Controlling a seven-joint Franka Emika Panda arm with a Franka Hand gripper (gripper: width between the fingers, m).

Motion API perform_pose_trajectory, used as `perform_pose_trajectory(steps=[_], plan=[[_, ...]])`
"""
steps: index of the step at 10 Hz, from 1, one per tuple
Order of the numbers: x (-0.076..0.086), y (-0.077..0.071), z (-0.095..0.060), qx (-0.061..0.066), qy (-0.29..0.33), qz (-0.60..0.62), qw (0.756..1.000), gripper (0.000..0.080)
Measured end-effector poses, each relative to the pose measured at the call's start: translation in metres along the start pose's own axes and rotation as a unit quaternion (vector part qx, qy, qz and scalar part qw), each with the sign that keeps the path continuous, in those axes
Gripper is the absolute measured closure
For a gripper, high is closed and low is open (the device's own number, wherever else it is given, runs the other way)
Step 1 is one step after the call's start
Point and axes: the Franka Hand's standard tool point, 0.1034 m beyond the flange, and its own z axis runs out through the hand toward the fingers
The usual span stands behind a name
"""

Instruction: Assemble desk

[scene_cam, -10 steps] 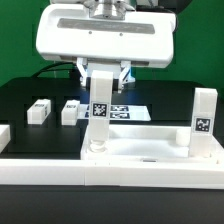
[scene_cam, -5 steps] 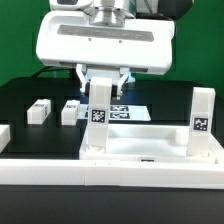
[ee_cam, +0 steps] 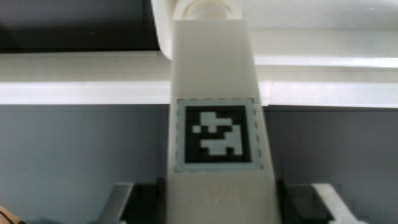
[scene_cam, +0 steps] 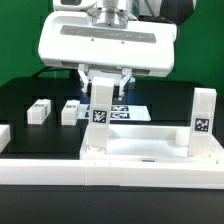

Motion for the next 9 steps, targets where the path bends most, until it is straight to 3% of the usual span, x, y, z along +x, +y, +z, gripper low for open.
perform_pose_trajectory(steps=[1, 2, 3, 4, 9], plan=[[0.0000, 0.0000, 0.0000, 0.000, 0.000, 0.000, 1.000, 0.0511], [-0.0001, 0.0001, 0.0001, 0.000, 0.000, 0.000, 1.000, 0.0296], [-0.0001, 0.0001, 0.0001, 0.000, 0.000, 0.000, 1.000, 0.0296], [-0.0001, 0.0001, 0.0001, 0.000, 0.000, 0.000, 1.000, 0.0178], [0.0005, 0.0007, -0.0004, 0.002, -0.006, 0.000, 1.000, 0.0151]])
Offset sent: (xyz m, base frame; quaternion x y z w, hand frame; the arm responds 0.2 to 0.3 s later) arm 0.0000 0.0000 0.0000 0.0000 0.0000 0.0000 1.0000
